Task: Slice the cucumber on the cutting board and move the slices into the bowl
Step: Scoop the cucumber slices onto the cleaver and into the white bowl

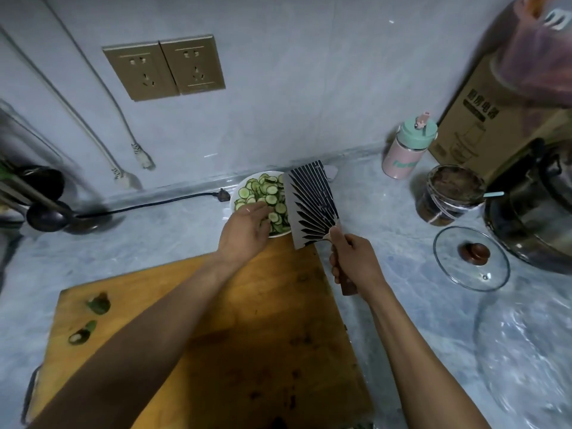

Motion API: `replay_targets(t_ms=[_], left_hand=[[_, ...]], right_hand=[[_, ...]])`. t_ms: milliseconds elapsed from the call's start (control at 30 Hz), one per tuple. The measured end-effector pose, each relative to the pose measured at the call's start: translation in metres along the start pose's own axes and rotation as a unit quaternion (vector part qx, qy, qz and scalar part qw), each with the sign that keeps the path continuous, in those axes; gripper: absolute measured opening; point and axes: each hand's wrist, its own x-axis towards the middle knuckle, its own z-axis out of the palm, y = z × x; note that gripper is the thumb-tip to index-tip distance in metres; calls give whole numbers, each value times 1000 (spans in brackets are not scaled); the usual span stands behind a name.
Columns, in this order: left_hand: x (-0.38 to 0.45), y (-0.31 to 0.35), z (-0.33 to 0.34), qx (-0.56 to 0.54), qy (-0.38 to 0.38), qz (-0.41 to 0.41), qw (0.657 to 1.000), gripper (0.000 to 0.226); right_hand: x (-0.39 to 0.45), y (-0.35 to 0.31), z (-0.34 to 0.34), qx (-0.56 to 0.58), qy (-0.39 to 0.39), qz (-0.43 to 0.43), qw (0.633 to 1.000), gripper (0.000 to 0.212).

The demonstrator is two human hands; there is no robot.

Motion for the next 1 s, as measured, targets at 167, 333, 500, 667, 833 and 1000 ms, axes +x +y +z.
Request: replay_targets(t_ms=[167, 333, 500, 667, 833, 1000], left_hand=[[-75, 22, -16, -146, 69, -132, 978, 22], [-156, 20, -22, -192, 71, -229, 952, 20], [-219, 4, -32, -195, 97, -307, 926, 19], [-272, -25, -62, -143, 125, -377, 907, 18], [-303, -64, -93, -70, 142, -443, 882, 25], [-308, -101, -108, -43, 153, -490, 857, 38]], right_hand=[[-42, 21, -1, -5, -36, -20, 999, 45], [-86, 48, 13, -49, -97, -36, 993, 44], [-104, 72, 43, -81, -147, -61, 984, 49], [-116, 70, 85, -78, -215, -61, 972, 42], [-128, 66, 128, -63, -254, -42, 964, 43], [-137, 59, 164, -80, -235, -31, 968, 44]])
